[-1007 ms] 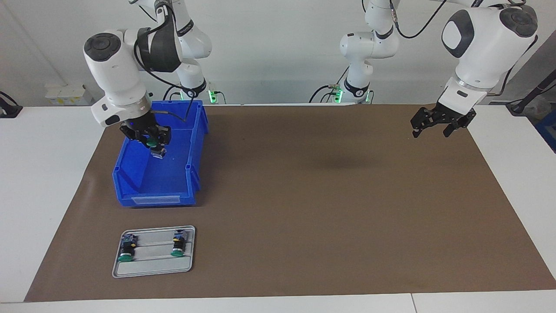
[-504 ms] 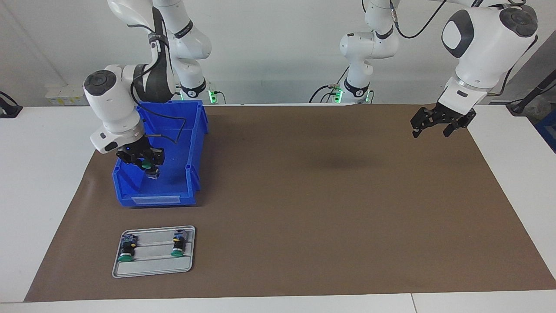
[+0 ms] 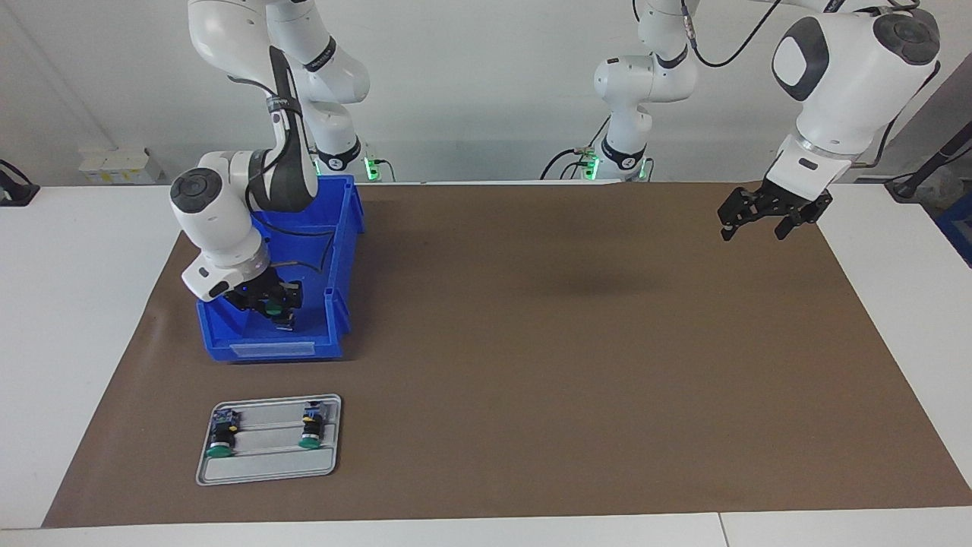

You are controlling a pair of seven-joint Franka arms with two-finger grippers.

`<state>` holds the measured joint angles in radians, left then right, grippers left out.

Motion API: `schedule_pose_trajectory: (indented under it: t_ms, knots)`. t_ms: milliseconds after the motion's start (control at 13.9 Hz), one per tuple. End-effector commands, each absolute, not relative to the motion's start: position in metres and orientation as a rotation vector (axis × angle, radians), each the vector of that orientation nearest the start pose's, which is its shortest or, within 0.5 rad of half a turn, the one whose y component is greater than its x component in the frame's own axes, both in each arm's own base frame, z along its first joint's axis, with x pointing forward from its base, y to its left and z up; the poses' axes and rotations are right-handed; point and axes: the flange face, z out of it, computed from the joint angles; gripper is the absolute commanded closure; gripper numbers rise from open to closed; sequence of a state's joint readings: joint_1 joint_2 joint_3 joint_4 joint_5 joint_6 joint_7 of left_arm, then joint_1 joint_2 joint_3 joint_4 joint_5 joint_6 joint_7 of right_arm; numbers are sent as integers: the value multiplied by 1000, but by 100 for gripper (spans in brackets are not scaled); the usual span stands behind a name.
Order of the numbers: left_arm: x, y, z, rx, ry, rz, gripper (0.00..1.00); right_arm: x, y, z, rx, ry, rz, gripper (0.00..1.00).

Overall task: Place and press button with both arms
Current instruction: 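Lower the button into the blue bin and open the right gripper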

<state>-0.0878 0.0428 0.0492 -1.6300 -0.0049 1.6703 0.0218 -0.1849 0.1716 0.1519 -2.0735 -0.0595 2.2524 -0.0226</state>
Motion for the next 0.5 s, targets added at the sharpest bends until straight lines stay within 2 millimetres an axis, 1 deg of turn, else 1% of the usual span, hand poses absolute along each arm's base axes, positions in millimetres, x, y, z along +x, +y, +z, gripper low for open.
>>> schedule_pose_trajectory:
  t_ms: [0,72,144,288,432]
  knots:
    - [566,-21,582,-3155,82,-10,0,570,-20,343,-3148,-70,-49,93]
    - [566,-22,582,-3155,87,-10,0,569,-17,342,-3148,-80,-47,56]
    - [566,-21,582,-3155,84,-10,0,569,-17,342,-3149,-82,-44,33]
    - [566,-22,582,-3155,87,-10,0,571,-16,344,-3148,-70,-51,20]
    - [566,-22,582,-3155,87,-10,0,573,-16,352,-3149,-48,-70,11]
